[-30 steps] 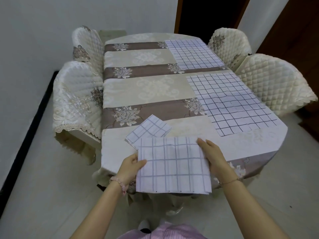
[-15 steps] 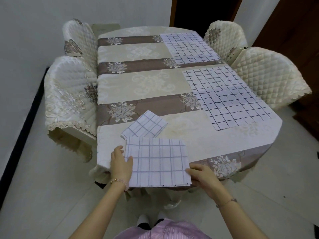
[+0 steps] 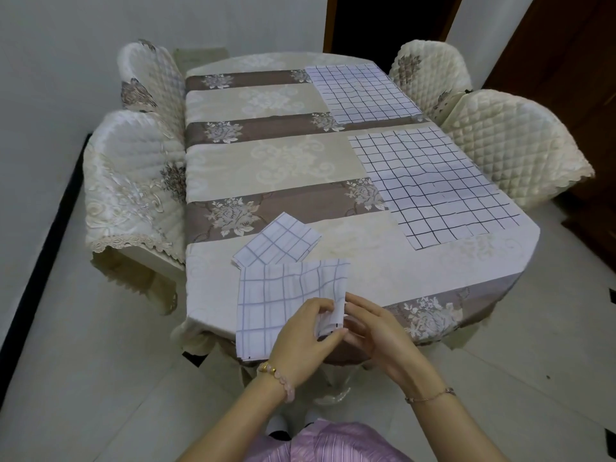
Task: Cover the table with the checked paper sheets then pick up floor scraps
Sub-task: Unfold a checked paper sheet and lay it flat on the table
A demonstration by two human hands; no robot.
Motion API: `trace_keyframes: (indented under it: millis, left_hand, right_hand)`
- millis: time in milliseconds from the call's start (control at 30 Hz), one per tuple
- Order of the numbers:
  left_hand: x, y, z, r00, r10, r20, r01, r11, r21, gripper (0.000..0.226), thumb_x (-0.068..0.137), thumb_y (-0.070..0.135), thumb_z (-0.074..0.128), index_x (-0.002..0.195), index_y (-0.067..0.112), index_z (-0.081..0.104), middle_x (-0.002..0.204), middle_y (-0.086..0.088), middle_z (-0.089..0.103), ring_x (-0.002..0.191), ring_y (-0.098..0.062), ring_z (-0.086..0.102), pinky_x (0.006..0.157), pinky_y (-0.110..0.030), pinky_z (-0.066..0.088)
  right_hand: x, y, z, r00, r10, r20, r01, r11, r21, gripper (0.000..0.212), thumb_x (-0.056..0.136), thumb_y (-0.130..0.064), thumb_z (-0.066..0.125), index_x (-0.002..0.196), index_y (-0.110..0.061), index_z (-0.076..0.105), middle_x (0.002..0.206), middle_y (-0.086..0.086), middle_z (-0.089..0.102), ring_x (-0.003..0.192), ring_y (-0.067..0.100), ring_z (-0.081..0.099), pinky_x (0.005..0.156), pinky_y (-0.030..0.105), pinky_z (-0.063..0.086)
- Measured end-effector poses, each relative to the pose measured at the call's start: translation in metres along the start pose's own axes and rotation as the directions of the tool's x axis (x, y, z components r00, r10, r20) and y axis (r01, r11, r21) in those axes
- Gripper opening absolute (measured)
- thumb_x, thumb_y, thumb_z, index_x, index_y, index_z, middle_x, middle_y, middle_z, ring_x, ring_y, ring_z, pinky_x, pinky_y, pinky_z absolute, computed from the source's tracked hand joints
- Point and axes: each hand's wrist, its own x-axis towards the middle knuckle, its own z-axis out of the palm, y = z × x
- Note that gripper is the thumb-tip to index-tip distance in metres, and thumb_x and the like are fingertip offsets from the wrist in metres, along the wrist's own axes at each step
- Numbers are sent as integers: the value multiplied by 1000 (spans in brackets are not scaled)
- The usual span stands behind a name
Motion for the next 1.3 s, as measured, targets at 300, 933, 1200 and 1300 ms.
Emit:
trace_keyframes:
  millis: [300, 933, 1200, 1300]
  left_hand:
    - [0, 6, -4, 994, -105, -36, 95, 972, -217, 15, 89, 38, 56, 92, 26, 63, 103, 15, 68, 99, 1, 61, 86, -19, 49]
    - [19, -5, -39, 941, -281, -188, 172, 877, -448, 18, 93, 18, 50, 75, 17, 53, 78, -10, 50, 75, -19, 48, 74, -37, 45]
    - [62, -10, -128, 834, -279, -476, 62, 904, -422, 18, 93, 15, 51, 77, 22, 55, 67, 0, 53, 61, -11, 49, 59, -26, 43]
    - [71, -17, -145, 804, -248, -540, 58, 937, -344, 18, 92, 15, 54, 76, 22, 56, 67, 4, 54, 54, -1, 51, 51, -12, 42]
  right_hand:
    - [3, 5, 6, 998, -15, -53, 16, 1000, 25, 23, 86, -7, 63, 110, -6, 62, 106, 10, 72, 98, 21, 70, 79, 28, 57]
    - [12, -7, -19, 977, -40, -207, 2, 983, -183, 10, 84, -15, 62, 74, -16, 66, 83, 11, 63, 75, 21, 59, 63, 29, 47]
    - [26, -57, -53, 942, -195, -273, 106, 945, -311, 12, 89, -16, 62, 96, -10, 70, 87, 6, 69, 74, 17, 62, 65, 26, 53]
    - [35, -74, -63, 940, -233, -250, 120, 910, -396, 14, 87, -19, 63, 96, -12, 72, 91, 7, 70, 77, 17, 61, 62, 25, 51]
